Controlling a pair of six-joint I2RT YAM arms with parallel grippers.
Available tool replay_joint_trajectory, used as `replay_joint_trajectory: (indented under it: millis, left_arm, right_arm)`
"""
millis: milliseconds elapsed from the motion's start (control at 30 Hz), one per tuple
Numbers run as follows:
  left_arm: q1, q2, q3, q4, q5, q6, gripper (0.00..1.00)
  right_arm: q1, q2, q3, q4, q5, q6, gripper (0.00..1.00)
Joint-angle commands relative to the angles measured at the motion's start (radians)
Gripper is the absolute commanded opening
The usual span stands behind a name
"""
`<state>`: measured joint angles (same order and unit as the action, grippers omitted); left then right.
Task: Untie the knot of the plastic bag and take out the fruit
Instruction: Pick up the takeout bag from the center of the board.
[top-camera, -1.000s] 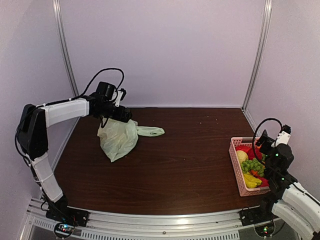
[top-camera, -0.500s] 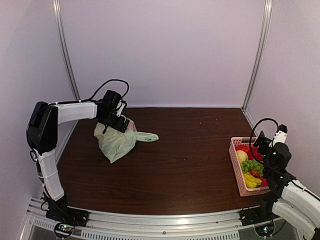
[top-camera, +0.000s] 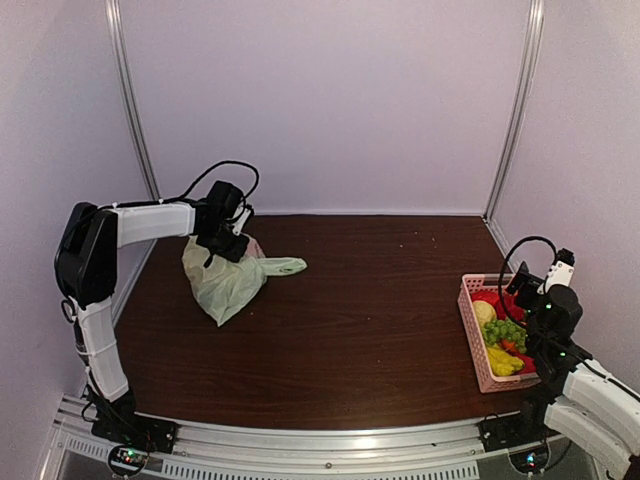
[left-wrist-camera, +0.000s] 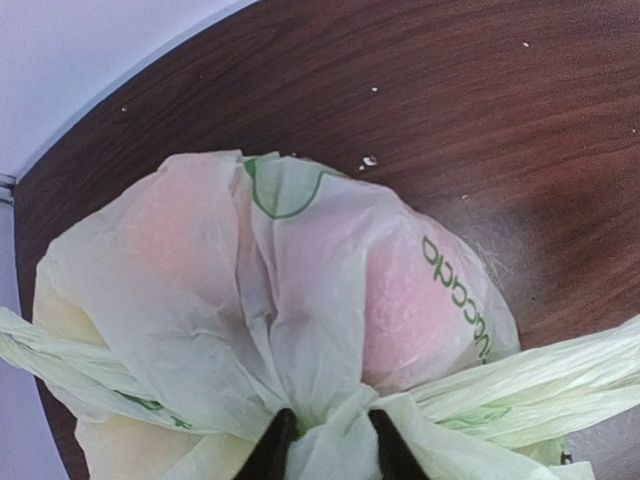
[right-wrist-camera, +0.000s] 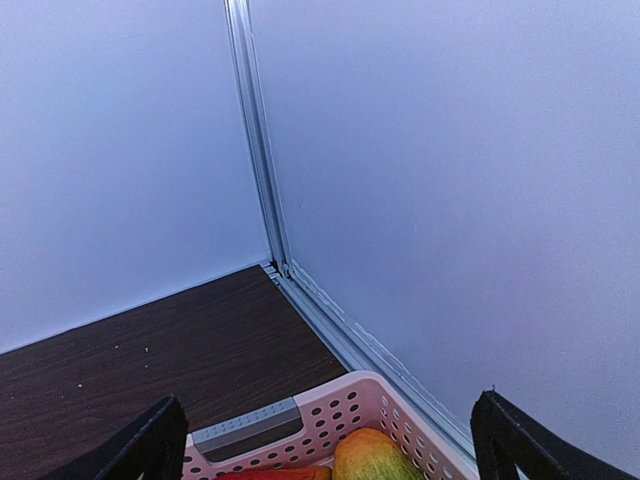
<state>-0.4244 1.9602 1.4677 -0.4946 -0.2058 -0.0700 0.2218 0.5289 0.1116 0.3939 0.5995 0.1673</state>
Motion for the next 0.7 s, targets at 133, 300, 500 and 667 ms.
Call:
replay_joint_trajectory:
  millis: [133, 300, 500, 667]
  left_arm:
    - [0.007, -0.048, 0.013, -0.013, 0.053, -0.006, 0.0]
    - [-0.028, -0.167, -0.047, 0.065, 0.141, 0.05, 0.0]
    - [-0.073, -0.324, -0.117, 0.157, 0.357, 0.109, 0.0]
    - [-0.148, -0.409, -0.145, 0.169, 0.599, 0.177, 0.0]
  right_arm:
    - [-0.007, 0.0, 0.025, 0.006, -0.008, 0.008, 1.0]
    - [-0.007, -0.002, 0.024, 0.006, -0.004, 0.005, 1.0]
    - [-0.007, 0.002, 0.022, 0.016, -0.025, -0.005, 1.0]
    - [-0.007, -0.007, 0.019, 0.014, -0.016, -0.007, 1.0]
